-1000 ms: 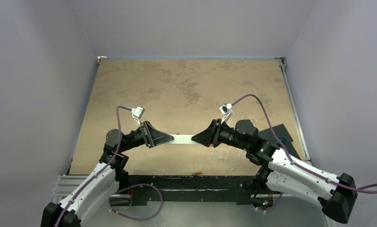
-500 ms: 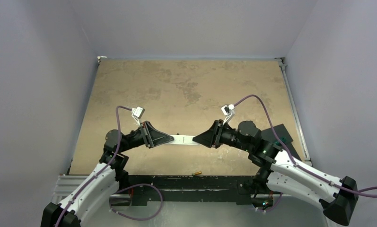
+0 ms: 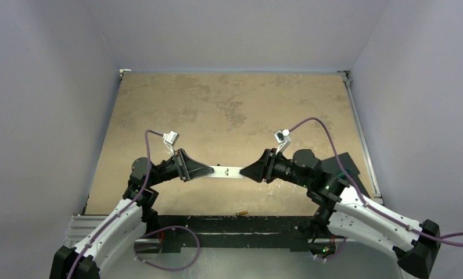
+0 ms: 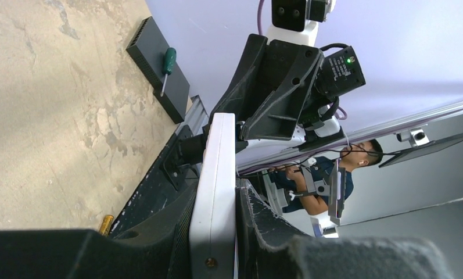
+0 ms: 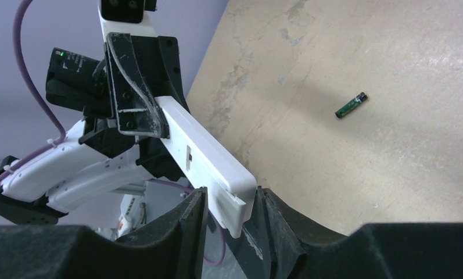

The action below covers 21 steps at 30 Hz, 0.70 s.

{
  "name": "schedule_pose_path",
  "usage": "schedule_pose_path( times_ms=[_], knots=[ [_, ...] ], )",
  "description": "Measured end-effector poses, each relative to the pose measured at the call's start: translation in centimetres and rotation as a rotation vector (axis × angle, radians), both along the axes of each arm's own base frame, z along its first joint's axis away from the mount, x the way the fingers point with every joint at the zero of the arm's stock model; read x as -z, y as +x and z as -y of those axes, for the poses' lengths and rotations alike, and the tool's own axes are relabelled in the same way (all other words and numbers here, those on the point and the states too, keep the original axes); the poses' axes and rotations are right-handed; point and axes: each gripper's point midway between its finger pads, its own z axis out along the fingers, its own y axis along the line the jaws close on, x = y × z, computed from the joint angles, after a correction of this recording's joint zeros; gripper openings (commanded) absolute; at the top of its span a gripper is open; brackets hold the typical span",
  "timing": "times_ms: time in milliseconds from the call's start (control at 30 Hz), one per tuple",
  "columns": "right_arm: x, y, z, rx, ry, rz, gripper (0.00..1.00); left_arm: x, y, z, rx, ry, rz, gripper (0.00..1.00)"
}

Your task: Load the batteries into the remote control

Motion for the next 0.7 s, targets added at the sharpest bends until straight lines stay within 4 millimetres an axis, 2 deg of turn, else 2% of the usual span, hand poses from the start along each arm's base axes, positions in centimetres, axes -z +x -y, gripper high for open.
schedule_pose_path(
  times_ms=[267, 700],
  knots=[
    [0.4, -0.1, 0.4, 0.006, -0.022, -0.003, 0.18, 0.3, 0.1, 0.0, -0.002, 0.009, -0.006, 0.00],
    [-0.6, -0.4, 0.7, 0.004, 0.006, 0.019, 0.04, 0.8, 0.4, -0.1, -0.016, 0.024, -0.014, 0.00]
  ],
)
